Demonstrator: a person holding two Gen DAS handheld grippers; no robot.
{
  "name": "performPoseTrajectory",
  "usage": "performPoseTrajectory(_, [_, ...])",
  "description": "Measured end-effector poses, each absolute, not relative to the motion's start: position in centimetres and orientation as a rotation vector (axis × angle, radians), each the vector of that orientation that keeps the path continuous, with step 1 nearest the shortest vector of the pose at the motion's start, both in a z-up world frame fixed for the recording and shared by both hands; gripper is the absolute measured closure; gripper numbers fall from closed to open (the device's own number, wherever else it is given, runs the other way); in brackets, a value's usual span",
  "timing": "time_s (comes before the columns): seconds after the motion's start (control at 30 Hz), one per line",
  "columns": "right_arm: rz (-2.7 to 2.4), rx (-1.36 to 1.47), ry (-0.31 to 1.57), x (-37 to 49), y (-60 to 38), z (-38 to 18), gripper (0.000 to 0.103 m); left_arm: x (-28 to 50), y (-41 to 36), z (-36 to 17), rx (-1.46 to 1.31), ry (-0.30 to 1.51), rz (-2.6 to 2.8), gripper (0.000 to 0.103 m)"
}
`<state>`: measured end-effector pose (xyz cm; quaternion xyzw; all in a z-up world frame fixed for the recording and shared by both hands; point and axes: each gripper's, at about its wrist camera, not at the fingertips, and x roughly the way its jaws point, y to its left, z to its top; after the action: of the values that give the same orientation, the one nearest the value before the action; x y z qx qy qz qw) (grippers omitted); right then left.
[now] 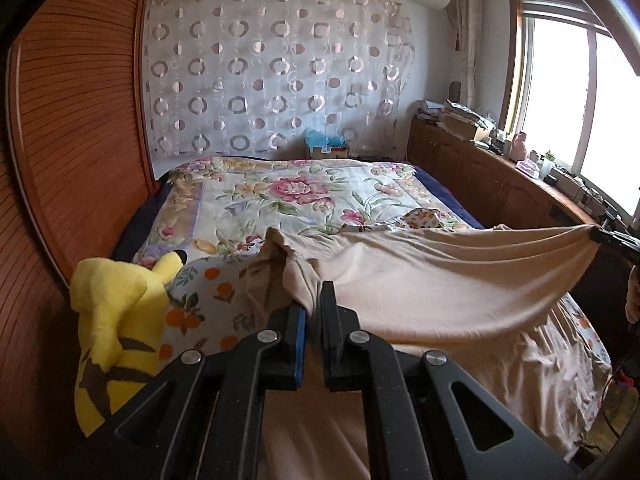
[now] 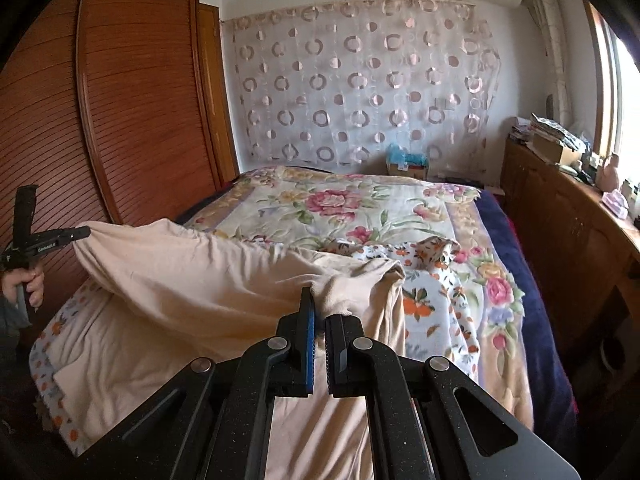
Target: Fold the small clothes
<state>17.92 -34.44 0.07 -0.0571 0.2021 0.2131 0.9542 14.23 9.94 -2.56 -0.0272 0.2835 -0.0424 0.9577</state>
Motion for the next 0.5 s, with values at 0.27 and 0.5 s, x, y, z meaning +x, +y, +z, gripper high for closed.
performPoseTrajectory(0.27, [0.444, -0.126, 0.405, 12.5, -36.1, -0.3, 0.099, 8.9, 10.3, -2.9, -0.069, 0.571, -0.085, 0.096])
performPoseTrajectory(0.5, [0.429, -0.131, 0.422, 8.7, -37.0, 0.2, 0.099, 4.6, 10.6, -3.1, -0.088, 0.581, -0.076, 0.096])
